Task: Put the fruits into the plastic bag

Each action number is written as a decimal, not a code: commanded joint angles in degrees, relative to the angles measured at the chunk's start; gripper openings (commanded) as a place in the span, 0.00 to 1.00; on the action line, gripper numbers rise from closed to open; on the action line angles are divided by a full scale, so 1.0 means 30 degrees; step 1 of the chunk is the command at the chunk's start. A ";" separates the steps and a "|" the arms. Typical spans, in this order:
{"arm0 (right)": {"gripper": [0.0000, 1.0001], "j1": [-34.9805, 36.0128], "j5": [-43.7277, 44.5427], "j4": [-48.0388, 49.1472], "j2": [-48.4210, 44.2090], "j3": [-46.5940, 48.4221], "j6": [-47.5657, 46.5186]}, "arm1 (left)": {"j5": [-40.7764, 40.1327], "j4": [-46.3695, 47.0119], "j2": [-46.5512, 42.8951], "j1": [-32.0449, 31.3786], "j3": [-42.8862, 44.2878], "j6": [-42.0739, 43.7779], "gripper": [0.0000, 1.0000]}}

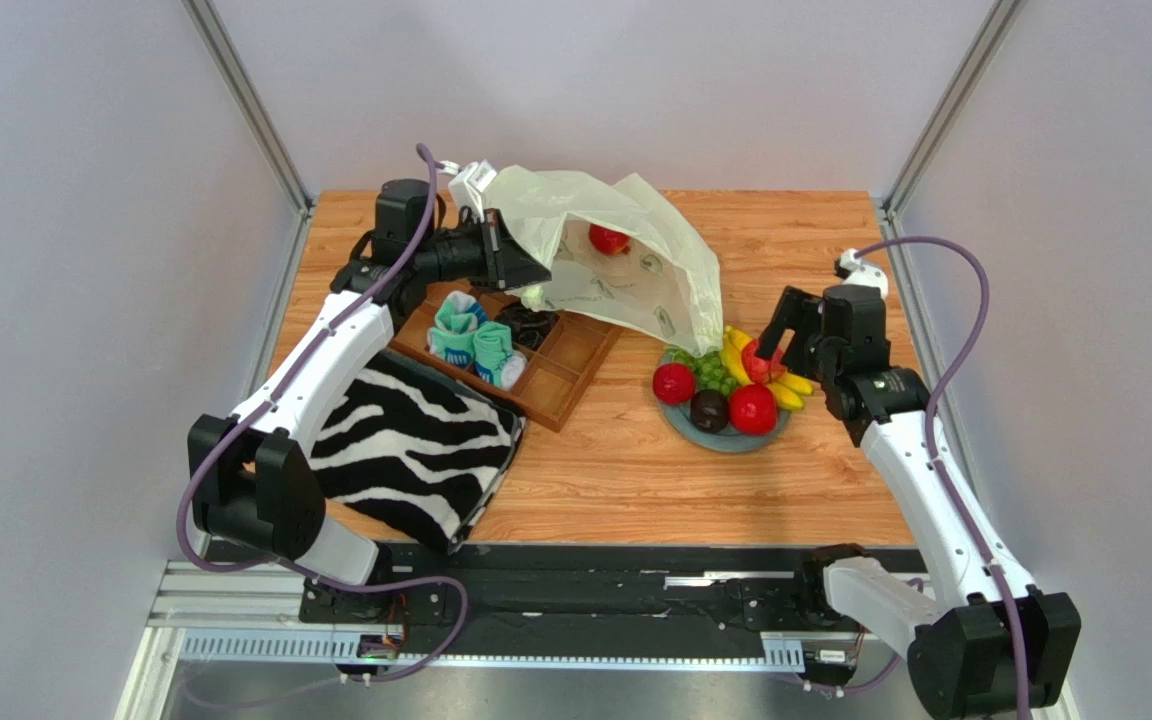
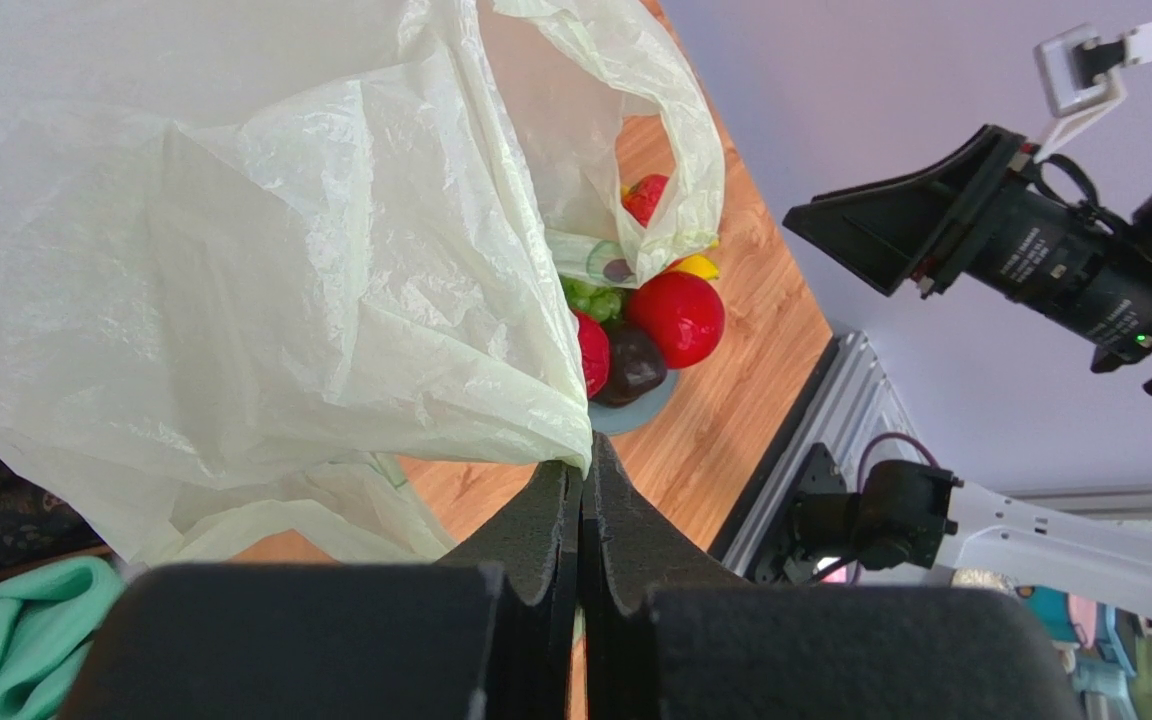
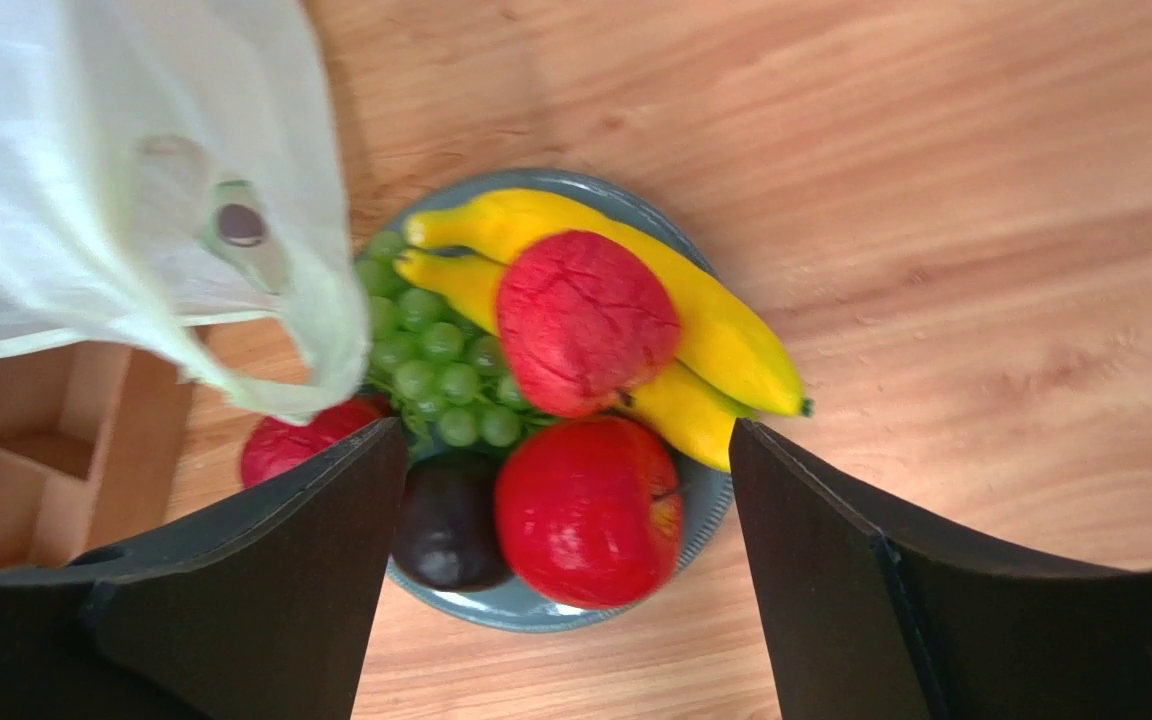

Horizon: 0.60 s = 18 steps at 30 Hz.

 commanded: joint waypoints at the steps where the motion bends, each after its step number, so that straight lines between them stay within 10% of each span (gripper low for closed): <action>1: 0.84 -0.1367 -0.1358 -0.0036 -0.0393 -0.1010 0.0342 | 0.0014 0.0047 -0.0379 0.0114 0.0766 0.0385 0.00; 18: 0.88 -0.1516 -0.1533 0.1429 0.3942 -0.0777 -0.1883 | 0.0101 0.0134 -0.0116 0.0114 0.0679 0.0267 0.00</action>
